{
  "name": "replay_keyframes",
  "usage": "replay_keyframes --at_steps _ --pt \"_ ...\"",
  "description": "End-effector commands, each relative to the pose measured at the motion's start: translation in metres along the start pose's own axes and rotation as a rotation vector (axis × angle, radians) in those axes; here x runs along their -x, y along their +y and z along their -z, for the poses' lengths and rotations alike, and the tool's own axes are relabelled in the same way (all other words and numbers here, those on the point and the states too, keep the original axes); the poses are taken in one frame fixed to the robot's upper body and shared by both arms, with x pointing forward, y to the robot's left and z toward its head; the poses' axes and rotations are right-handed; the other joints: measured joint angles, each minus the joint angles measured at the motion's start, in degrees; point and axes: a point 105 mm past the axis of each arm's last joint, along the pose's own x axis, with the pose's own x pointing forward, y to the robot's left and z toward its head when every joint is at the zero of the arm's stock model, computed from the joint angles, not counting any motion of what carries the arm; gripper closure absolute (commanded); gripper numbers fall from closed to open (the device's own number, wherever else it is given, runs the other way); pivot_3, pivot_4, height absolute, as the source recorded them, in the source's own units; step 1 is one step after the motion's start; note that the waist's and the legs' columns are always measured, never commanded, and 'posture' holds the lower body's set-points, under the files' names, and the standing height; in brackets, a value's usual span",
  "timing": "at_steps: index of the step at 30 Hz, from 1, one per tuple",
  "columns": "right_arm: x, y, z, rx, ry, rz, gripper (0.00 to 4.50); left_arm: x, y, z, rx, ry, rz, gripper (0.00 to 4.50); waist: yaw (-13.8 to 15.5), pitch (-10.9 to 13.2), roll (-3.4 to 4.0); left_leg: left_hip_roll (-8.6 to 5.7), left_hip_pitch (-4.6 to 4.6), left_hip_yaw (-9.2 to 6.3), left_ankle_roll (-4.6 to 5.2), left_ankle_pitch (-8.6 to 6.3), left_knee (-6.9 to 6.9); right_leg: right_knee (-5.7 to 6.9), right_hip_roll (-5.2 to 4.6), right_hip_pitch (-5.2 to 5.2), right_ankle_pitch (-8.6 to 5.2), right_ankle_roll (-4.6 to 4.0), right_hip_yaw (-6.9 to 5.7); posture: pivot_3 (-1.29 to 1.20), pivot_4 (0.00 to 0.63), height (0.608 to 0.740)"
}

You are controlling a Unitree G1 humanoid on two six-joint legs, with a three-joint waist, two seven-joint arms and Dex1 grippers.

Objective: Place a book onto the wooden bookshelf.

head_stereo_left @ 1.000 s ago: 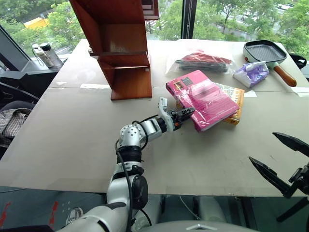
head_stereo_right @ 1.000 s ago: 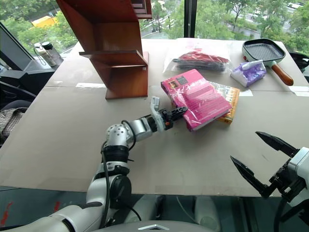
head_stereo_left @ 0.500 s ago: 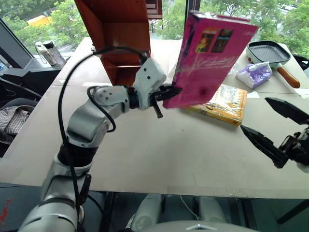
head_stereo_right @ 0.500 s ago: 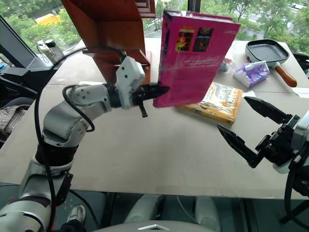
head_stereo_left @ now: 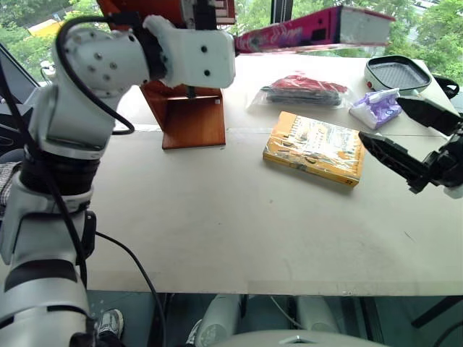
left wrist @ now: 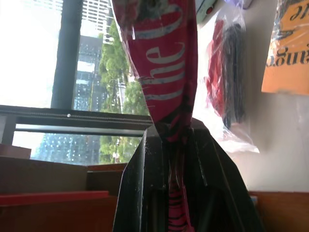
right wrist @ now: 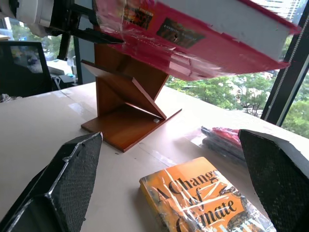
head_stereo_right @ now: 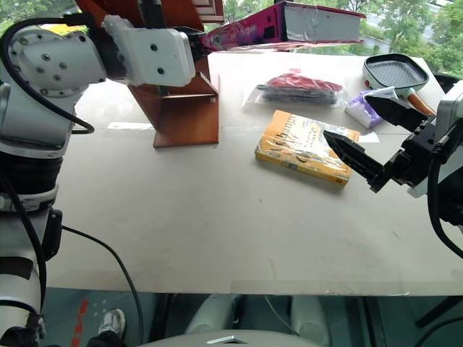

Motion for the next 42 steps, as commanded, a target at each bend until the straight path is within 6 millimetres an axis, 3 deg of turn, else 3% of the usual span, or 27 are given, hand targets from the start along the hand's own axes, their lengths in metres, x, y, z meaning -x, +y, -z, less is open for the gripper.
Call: replay_keyframes --at_steps 1,5,8,11,16,19,24,25,29,31,36,40,42 --pt "-0.003 0.000 -0.011 0.043 -0.030 -0.031 0.00 0.027 0.021 0.040 0.036 0.227 0.009 4.48 -0.69 0.06 0.00 0.00 0.00 -0.02 0.04 -0.02 0.01 0.03 0.02 0.00 0.00 0.00 0.00 0.00 0.150 0.740" --pt "-0.001 -0.002 -0.018 0.076 -0.013 -0.106 0.00 0.040 0.026 0.066 0.079 0.388 0.068 4.48 -0.99 0.27 -0.12 0.00 0.01 -0.07 0.22 -0.11 0.11 0.15 0.04 -0.01 -0.01 0.01 -0.05 0.00 0.150 0.740" --pt "0.007 -0.004 -0.025 0.094 0.012 -0.176 0.00 0.042 0.019 0.082 0.074 0.468 0.152 4.48 -0.86 0.28 -0.13 -0.01 -0.02 -0.08 0.21 -0.11 0.15 0.12 0.04 0.01 -0.01 0.01 -0.07 0.00 0.150 0.740" --pt "0.015 -0.009 -0.026 0.092 0.047 -0.198 0.00 0.040 0.015 0.087 0.075 0.492 0.191 4.48 -0.91 0.30 -0.16 0.00 -0.02 -0.08 0.21 -0.11 0.15 0.15 0.04 0.00 -0.01 0.01 -0.07 0.00 0.150 0.740" --pt "0.026 -0.019 -0.032 0.132 0.000 -0.268 0.00 0.044 -0.012 0.112 0.148 0.624 0.301 4.48 -1.25 0.35 -0.25 0.00 -0.03 -0.03 0.22 -0.12 0.17 0.17 0.03 0.00 -0.01 0.01 -0.03 0.00 0.150 0.740" --pt "0.025 -0.020 -0.035 0.098 -0.042 -0.293 0.00 0.034 -0.016 0.125 0.148 0.662 0.268 4.48 -1.39 0.31 -0.09 0.02 0.12 0.04 0.22 -0.12 0.16 0.28 0.03 0.00 -0.01 0.01 0.05 0.00 0.150 0.740" --pt "0.022 -0.024 -0.032 0.093 -0.056 -0.300 0.00 0.012 -0.042 0.132 0.162 0.651 0.297 4.48 -0.94 0.26 0.05 0.04 0.63 0.07 0.24 -0.06 0.23 1.05 0.06 0.14 -0.03 0.04 0.16 0.00 0.150 0.740" --pt "0.022 -0.025 -0.031 0.090 -0.051 -0.299 0.00 0.013 -0.047 0.134 0.175 0.659 0.316 4.03 -0.91 0.25 0.07 0.05 0.93 0.08 0.28 -0.04 0.22 1.09 0.07 0.44 -0.15 0.23 0.18 0.00 0.150 0.740" --pt "0.021 -0.025 -0.031 0.085 -0.047 -0.291 0.00 0.014 -0.029 0.122 0.199 0.619 0.230 2.37 -1.32 0.24 0.08 0.21 1.16 0.24 0.32 -0.01 0.22 1.09 0.20 0.57 -0.18 0.27 0.36 0.00 0.150 0.740" --pt "0.022 -0.025 -0.032 0.082 -0.038 -0.283 0.00 0.022 -0.018 0.106 0.222 0.552 0.210 1.39 -1.30 0.30 -0.02 0.24 0.97 0.24 0.31 0.00 0.24 1.09 0.21 0.38 -0.10 0.17 0.40 0.00 0.150 0.740" --pt "0.027 -0.025 -0.032 0.071 -0.019 -0.262 0.00 0.053 -0.017 0.068 0.453 0.292 0.218 1.39 -1.63 0.30 -0.06 0.25 -0.31 0.11 0.00 0.16 0.39 1.11 0.11 -0.84 0.01 -0.03 0.48 0.00 0.150 0.740" --pt "0.026 -0.024 -0.028 0.052 -0.043 -0.220 0.00 0.099 -0.006 0.069 0.596 0.197 0.048 1.39 -2.17 0.28 -0.04 0.27 -1.03 0.07 -0.02 0.16 0.77 1.09 0.02 -1.28 0.01 -0.03 0.24 0.00 0.150 0.740" --pt "0.024 -0.022 -0.020 0.031 -0.041 -0.208 0.00 0.103 -0.004 0.048 0.787 0.016 0.002 1.39 -1.99 0.35 -0.16 0.25 -1.03 0.05 -0.01 0.15 0.85 0.99 0.00 -1.27 0.01 -0.03 0.19 0.00 0.150 0.740"
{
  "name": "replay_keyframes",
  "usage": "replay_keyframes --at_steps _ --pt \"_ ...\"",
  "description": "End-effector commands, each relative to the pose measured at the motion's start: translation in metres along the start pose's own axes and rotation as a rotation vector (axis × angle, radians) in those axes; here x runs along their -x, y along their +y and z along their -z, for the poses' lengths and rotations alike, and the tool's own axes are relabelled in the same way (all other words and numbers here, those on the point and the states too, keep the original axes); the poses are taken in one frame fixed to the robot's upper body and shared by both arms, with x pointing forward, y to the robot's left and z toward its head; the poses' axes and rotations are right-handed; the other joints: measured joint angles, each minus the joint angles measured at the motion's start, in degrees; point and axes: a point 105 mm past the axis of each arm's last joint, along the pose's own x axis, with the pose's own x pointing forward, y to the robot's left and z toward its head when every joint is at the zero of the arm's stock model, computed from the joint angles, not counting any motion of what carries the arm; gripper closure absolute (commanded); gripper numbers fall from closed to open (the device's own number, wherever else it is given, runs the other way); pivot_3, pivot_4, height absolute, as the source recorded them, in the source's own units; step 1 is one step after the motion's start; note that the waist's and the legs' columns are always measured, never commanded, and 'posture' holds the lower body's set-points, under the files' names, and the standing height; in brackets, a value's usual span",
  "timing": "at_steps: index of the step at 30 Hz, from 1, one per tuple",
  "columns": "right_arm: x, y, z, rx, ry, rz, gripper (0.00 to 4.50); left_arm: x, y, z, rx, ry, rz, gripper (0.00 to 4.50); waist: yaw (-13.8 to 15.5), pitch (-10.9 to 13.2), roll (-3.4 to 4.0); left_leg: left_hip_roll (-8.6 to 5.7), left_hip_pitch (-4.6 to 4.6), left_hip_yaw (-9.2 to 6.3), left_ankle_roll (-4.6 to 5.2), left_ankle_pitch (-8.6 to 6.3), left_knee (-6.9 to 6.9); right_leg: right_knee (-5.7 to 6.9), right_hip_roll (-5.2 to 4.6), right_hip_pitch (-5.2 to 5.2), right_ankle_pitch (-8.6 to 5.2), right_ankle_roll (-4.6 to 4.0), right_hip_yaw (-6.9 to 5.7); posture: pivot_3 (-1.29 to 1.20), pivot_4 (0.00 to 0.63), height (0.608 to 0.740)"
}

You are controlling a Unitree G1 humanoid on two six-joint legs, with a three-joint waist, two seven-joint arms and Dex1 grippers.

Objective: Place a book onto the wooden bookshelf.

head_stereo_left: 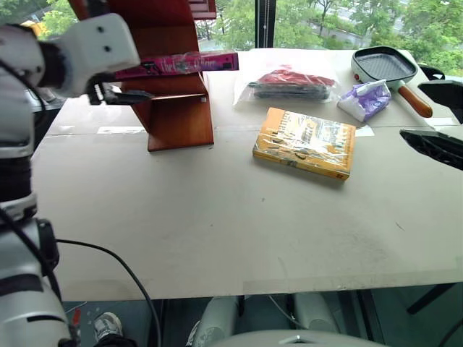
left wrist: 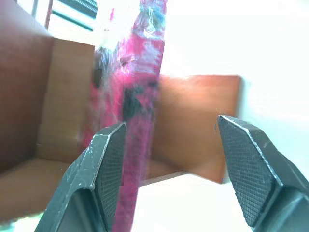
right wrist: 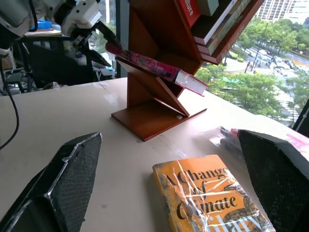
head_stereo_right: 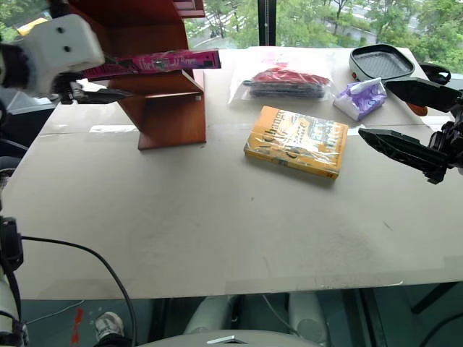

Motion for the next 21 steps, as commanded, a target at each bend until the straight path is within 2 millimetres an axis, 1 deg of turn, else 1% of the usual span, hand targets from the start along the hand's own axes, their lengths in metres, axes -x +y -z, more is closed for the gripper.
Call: replay_keyframes --at_steps 1,2,3,5,7,8,9,11,13,14,16,18,21 --pt "-0.002 0.007 0.000 0.018 -0.023 0.016 0.00 0.034 -0.007 -0.041 0.235 -0.333 -0.010 1.39 0.35 0.06 -0.10 0.00 -0.01 -0.03 0.01 -0.01 0.01 0.02 -0.01 0.00 0.00 0.00 -0.04 0.00 0.150 0.740" --pt "-0.003 0.009 0.002 0.011 -0.020 0.014 0.00 0.037 -0.017 -0.051 0.331 -0.441 0.049 1.39 0.87 0.07 -0.08 -0.01 -0.02 -0.03 0.03 -0.02 0.10 0.11 -0.01 0.02 0.00 0.01 -0.06 0.00 0.150 0.740" --pt "-0.003 0.011 0.003 -0.001 -0.018 0.011 0.00 0.036 -0.032 -0.053 0.404 -0.505 0.108 1.39 1.14 0.07 -0.05 -0.04 -0.01 0.03 0.08 -0.04 0.17 0.18 -0.04 0.04 0.03 0.06 -0.07 0.00 0.150 0.740" --pt "-0.005 0.016 0.010 -0.011 0.023 0.009 0.00 0.021 -0.067 -0.041 0.540 -0.518 0.225 1.39 1.26 -0.02 0.12 -0.04 0.25 0.07 0.26 -0.15 0.26 0.21 -0.04 0.35 0.07 0.13 -0.17 0.00 0.150 0.740" --pt "-0.002 0.018 0.027 -0.034 0.129 0.029 0.00 -0.004 -0.106 -0.022 0.653 -0.498 0.282 1.39 1.38 -0.05 0.21 -0.02 1.16 0.11 0.29 -0.18 0.11 0.11 -0.05 1.25 0.04 0.12 -0.11 0.00 0.150 0.740" --pt "0.000 0.019 0.033 -0.038 0.168 0.036 0.00 -0.010 -0.119 -0.017 0.688 -0.497 0.293 1.39 1.47 -0.01 0.14 0.00 1.46 0.14 0.30 -0.19 0.02 0.03 -0.04 1.53 0.04 0.12 -0.11 0.00 0.150 0.740" --pt "0.008 0.021 0.041 -0.050 0.223 0.056 0.00 -0.020 -0.133 -0.003 0.742 -0.468 0.270 1.39 1.61 0.10 -0.06 0.03 1.62 0.15 0.30 -0.19 -0.03 -0.02 -0.02 1.69 0.04 0.12 -0.10 0.00 0.150 0.740" --pt "0.026 0.027 0.055 -0.073 0.333 0.099 0.00 -0.034 -0.159 0.026 0.801 -0.384 0.221 1.39 1.82 0.11 -0.18 0.22 1.51 0.09 0.29 -0.19 0.00 -0.18 0.17 1.64 0.12 -0.01 -0.15 0.00 0.150 0.740" --pt "0.044 0.035 0.064 -0.097 0.415 0.137 0.00 -0.039 -0.180 0.055 0.829 -0.314 0.189 1.39 2.34 0.08 -0.16 0.25 1.50 -0.03 0.28 -0.20 -0.01 -0.26 0.15 1.62 0.15 -0.03 -0.04 0.00 0.150 0.740" --pt "0.050 0.037 0.065 -0.109 0.431 0.156 0.00 -0.038 -0.188 0.066 0.820 -0.287 0.190 1.39 2.54 0.08 -0.15 0.23 1.51 0.04 0.29 -0.23 -0.04 -0.29 0.13 1.58 0.15 -0.03 0.05 0.00 0.150 0.740" --pt "0.061 0.039 0.065 -0.130 0.449 0.190 0.00 -0.034 -0.195 0.079 0.815 -0.254 0.203 1.39 2.96 0.06 -0.12 0.24 1.52 0.07 0.30 -0.25 -0.09 -0.36 0.12 1.58 0.15 -0.03 0.06 0.00 0.150 0.740" --pt "0.067 0.041 0.064 -0.123 0.464 0.199 0.00 -0.032 -0.200 0.081 0.805 -0.250 0.228 1.39 2.92 0.04 -0.10 0.30 1.52 0.06 0.31 -0.26 -0.15 -0.62 0.14 1.65 0.17 -0.06 0.00 0.00 0.150 0.740" --pt "0.072 0.041 0.064 -0.106 0.485 0.225 0.00 -0.034 -0.198 0.079 0.822 -0.269 0.249 1.39 2.82 0.01 -0.04 0.33 1.56 0.27 0.42 -0.32 -0.28 -0.82 0.08 1.67 0.21 -0.07 0.11 0.00 0.150 0.740"
